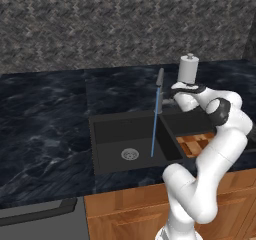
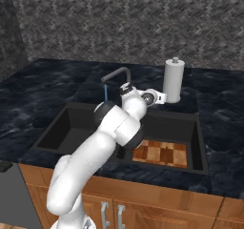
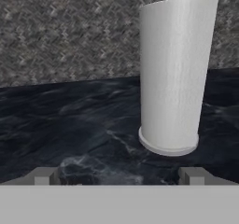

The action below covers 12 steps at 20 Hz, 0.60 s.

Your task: Turn on the sink faucet with hot water and rinse the cutting board for ten seconds, then turn off the faucet. Push the cutting board to reach the water if necessary.

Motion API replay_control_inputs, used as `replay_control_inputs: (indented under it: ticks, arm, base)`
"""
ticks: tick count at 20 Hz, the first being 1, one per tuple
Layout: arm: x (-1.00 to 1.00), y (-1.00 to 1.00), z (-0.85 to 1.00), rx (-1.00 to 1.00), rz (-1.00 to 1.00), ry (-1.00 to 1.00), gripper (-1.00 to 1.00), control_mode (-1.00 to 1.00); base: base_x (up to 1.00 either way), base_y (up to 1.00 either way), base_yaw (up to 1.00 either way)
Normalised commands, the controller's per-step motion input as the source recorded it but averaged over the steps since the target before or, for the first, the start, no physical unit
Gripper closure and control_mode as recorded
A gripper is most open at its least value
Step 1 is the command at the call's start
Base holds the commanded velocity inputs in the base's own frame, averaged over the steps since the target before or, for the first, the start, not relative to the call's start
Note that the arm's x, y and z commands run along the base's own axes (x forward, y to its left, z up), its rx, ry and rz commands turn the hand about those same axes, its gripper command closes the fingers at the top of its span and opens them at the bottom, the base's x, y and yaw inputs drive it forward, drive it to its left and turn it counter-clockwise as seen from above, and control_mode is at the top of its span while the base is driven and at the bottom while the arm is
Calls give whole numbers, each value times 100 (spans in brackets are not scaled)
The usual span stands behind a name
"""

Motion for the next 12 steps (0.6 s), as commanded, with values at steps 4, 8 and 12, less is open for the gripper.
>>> replay_control_inputs:
  ticks: [4, 8, 12]
  arm:
    - [-3, 5, 74, 0, -2, 6, -100, -100]
    - [-3, 8, 83, 0, 0, 11, -100, -100]
    - [-7, 0, 83, 0, 0, 15, -100, -100]
  base:
    - [0, 0, 0]
    - [0, 0, 0]
    - [0, 0, 0]
